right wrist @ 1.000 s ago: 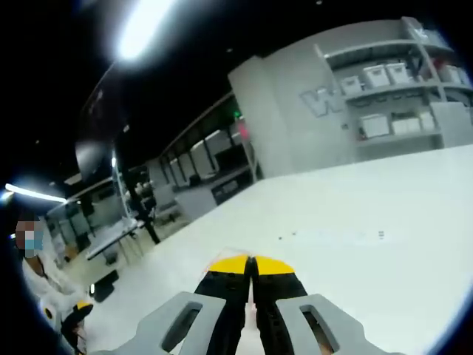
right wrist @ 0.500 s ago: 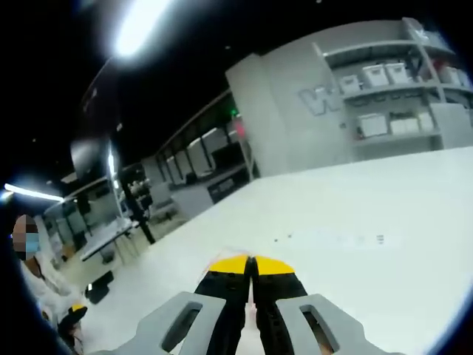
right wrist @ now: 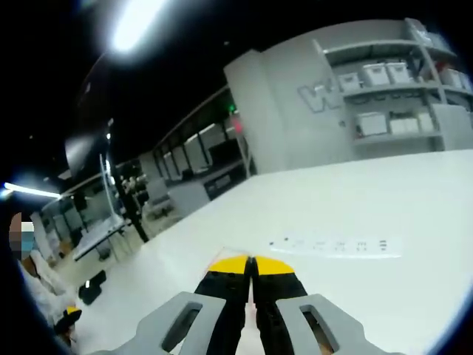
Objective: Open the resealable bag by pulling the two sides of the seal apart until the entire bag opening is separated and visibly accessible.
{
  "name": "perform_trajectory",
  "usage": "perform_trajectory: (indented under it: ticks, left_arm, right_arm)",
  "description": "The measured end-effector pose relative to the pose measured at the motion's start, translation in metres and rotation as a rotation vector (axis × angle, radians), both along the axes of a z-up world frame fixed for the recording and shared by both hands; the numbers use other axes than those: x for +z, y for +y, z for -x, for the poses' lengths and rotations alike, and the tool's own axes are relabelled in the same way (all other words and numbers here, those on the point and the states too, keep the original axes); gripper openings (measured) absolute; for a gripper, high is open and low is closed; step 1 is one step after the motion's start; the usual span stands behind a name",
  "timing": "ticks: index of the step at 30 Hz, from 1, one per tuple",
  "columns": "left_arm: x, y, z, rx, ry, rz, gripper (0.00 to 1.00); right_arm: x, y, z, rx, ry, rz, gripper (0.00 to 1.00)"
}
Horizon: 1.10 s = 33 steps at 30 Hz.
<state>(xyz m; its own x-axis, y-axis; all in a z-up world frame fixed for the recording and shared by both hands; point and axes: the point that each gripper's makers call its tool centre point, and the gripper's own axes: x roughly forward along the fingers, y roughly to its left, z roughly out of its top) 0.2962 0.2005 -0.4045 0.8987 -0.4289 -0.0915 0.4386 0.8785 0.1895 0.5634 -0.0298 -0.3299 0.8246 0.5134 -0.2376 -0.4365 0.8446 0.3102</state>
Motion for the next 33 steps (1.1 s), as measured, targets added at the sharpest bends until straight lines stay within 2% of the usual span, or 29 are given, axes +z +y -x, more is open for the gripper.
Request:
perform_trajectory:
  ticks: [3, 22, 33]
  left_arm:
    - [0.001, 0.001, -0.001, 0.003, 0.000, -0.003, 1.00]
    - [0.002, 0.006, -0.009, 0.012, 0.006, -0.009, 1.00]
    - [0.002, 0.010, -0.011, 0.020, 0.008, -0.010, 1.00]
  right_arm:
    - [0.000, 0.002, 0.001, 0.002, 0.000, 0.006, 0.00]
    - [0.008, 0.001, -0.041, -0.013, -0.016, 0.061, 0.00]
    - [0.005, 0.007, -0.062, -0.039, -0.014, 0.104, 0.00]
